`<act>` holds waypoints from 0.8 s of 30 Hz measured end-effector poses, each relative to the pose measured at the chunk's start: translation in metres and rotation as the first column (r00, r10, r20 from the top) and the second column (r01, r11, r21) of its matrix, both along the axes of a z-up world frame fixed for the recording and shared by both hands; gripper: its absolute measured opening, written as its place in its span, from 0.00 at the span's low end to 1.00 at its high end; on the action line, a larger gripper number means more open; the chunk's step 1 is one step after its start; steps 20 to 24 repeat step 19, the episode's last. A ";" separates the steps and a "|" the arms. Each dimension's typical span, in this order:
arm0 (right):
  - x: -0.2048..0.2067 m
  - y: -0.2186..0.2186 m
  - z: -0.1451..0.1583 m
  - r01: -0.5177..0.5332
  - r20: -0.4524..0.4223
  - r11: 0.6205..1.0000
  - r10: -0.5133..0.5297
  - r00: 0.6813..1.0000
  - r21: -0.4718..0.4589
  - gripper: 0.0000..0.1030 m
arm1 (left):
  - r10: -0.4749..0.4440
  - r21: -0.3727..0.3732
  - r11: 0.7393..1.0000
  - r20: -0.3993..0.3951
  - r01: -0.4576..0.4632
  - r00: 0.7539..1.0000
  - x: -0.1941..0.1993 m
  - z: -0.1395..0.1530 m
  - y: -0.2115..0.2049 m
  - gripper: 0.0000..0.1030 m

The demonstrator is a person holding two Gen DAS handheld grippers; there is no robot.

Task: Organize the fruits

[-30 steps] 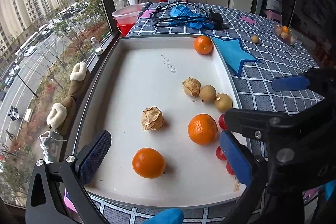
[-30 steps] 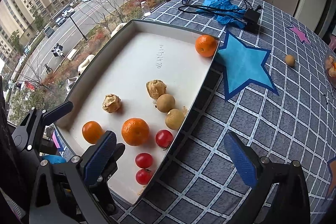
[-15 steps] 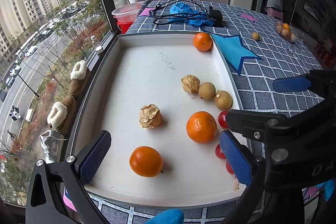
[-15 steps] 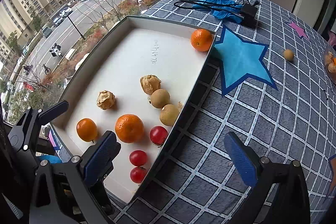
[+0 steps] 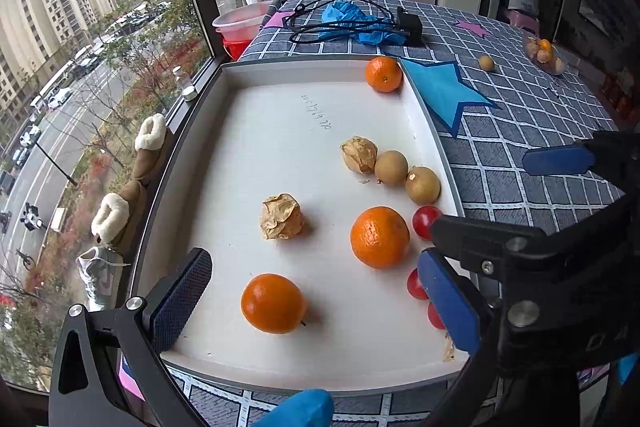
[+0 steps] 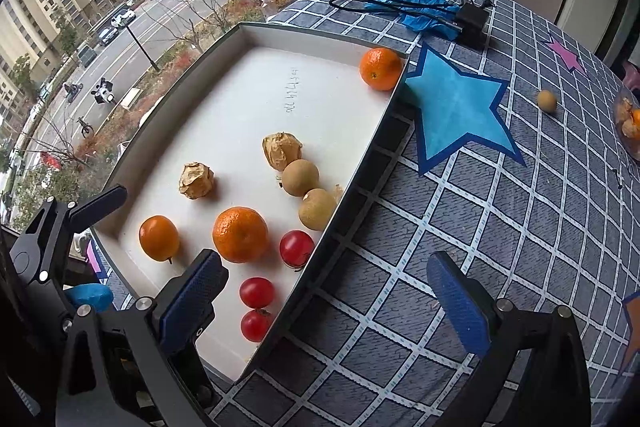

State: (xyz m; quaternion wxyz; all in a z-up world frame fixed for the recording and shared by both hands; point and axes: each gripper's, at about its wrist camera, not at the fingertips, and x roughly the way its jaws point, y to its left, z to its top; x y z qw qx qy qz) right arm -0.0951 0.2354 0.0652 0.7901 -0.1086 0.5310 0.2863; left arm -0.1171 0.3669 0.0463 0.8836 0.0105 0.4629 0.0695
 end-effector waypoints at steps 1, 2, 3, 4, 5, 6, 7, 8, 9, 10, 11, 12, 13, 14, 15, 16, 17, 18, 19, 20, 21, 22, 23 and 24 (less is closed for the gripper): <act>0.000 0.001 0.000 -0.002 0.001 1.000 0.002 1.000 -0.001 1.00 | 0.000 0.002 1.000 -0.001 0.000 1.000 0.000 0.000 0.000 1.00; 0.000 0.001 0.000 -0.003 0.002 1.000 0.003 1.000 -0.002 1.00 | 0.001 0.002 1.000 -0.002 -0.001 1.000 0.001 0.000 0.000 1.00; 0.000 0.001 -0.001 -0.003 0.001 1.000 0.003 1.000 -0.001 1.00 | 0.001 0.003 1.000 -0.004 -0.001 1.000 0.001 -0.001 0.000 1.00; 0.000 0.001 -0.001 -0.002 0.000 1.000 0.002 1.000 0.000 1.00 | 0.001 0.005 1.000 -0.004 -0.001 1.000 0.001 -0.001 0.000 1.00; 0.000 0.001 -0.001 -0.001 -0.001 1.000 0.001 1.000 0.000 1.00 | 0.002 0.007 1.000 -0.005 -0.002 1.000 0.001 -0.001 0.000 1.00; 0.001 0.001 -0.002 -0.001 -0.002 1.000 0.001 1.000 0.001 1.00 | 0.002 0.007 1.000 -0.006 -0.002 1.000 0.001 -0.001 0.000 1.00; 0.001 0.001 -0.002 -0.001 -0.003 1.000 0.001 1.000 0.001 1.00 | 0.002 0.006 1.000 -0.009 -0.002 1.000 0.000 -0.002 0.000 1.00; 0.001 0.000 -0.003 -0.002 -0.003 1.000 0.002 1.000 0.000 1.00 | 0.002 0.005 1.000 -0.010 -0.002 1.000 0.000 -0.002 0.000 1.00; 0.001 0.000 -0.003 -0.003 -0.003 1.000 0.003 1.000 0.001 1.00 | 0.003 0.005 1.000 -0.010 -0.003 1.000 0.000 -0.002 0.000 1.00; 0.001 0.000 -0.003 -0.003 -0.004 1.000 0.003 1.000 0.002 1.00 | 0.006 0.006 1.000 -0.011 -0.006 1.000 0.001 -0.003 0.000 1.00; 0.001 0.000 -0.003 -0.004 -0.006 1.000 0.004 1.000 0.003 1.00 | 0.009 0.009 1.000 -0.013 -0.009 1.000 0.001 -0.003 0.000 1.00; 0.001 0.000 -0.004 -0.005 -0.007 1.000 0.005 1.000 0.002 1.00 | 0.008 0.013 1.000 -0.014 -0.008 1.000 0.001 -0.003 0.000 1.00; 0.001 0.000 -0.004 -0.006 -0.007 1.000 0.006 1.000 0.001 1.00 | 0.005 0.017 1.000 -0.013 -0.005 1.000 0.000 -0.003 0.000 1.00; 0.001 0.000 -0.004 -0.006 -0.007 1.000 0.006 1.000 0.000 1.00 | 0.004 0.021 1.000 -0.010 -0.004 1.000 0.000 -0.003 -0.001 1.00; 0.001 0.000 -0.004 -0.006 -0.006 1.000 0.006 1.000 0.001 1.00 | 0.004 0.027 1.000 -0.004 -0.003 1.000 -0.001 -0.003 -0.001 1.00; 0.001 0.000 -0.004 -0.005 -0.007 1.000 0.005 1.000 0.002 1.00 | 0.002 0.030 1.000 0.001 -0.002 1.000 -0.001 -0.002 -0.002 1.00; 0.001 0.000 -0.004 -0.004 -0.007 1.000 0.004 1.000 0.004 1.00 | 0.000 0.030 1.000 0.004 0.000 1.000 -0.002 -0.002 -0.001 1.00; 0.001 0.000 -0.004 -0.003 -0.008 1.000 0.003 1.000 0.004 1.00 | -0.001 0.027 1.000 0.005 0.000 1.000 -0.002 -0.001 -0.001 1.00; 0.002 0.000 -0.005 -0.002 -0.009 1.000 0.002 1.000 0.004 1.00 | 0.001 0.025 1.000 0.005 -0.001 1.000 -0.002 -0.001 0.000 1.00; 0.002 0.000 -0.005 -0.002 -0.009 1.000 0.002 1.000 0.004 1.00 | 0.001 0.025 1.000 0.005 -0.001 1.000 -0.002 -0.001 0.000 1.00; 0.002 0.000 -0.005 -0.002 -0.009 1.000 0.002 1.000 0.004 1.00 | 0.001 0.025 1.000 0.005 -0.001 1.000 -0.002 -0.001 0.000 1.00; 0.002 0.000 -0.005 -0.002 -0.009 1.000 0.002 1.000 0.004 1.00 | 0.001 0.025 1.000 0.005 -0.001 1.000 -0.002 -0.001 0.000 1.00; 0.002 0.000 -0.005 -0.002 -0.009 1.000 0.002 1.000 0.004 1.00 | 0.001 0.025 1.000 0.005 -0.001 1.000 -0.002 -0.001 0.000 1.00; 0.002 0.000 -0.005 -0.002 -0.009 1.000 0.002 1.000 0.004 1.00 | 0.001 0.025 1.000 0.005 -0.001 1.000 -0.002 -0.001 0.000 1.00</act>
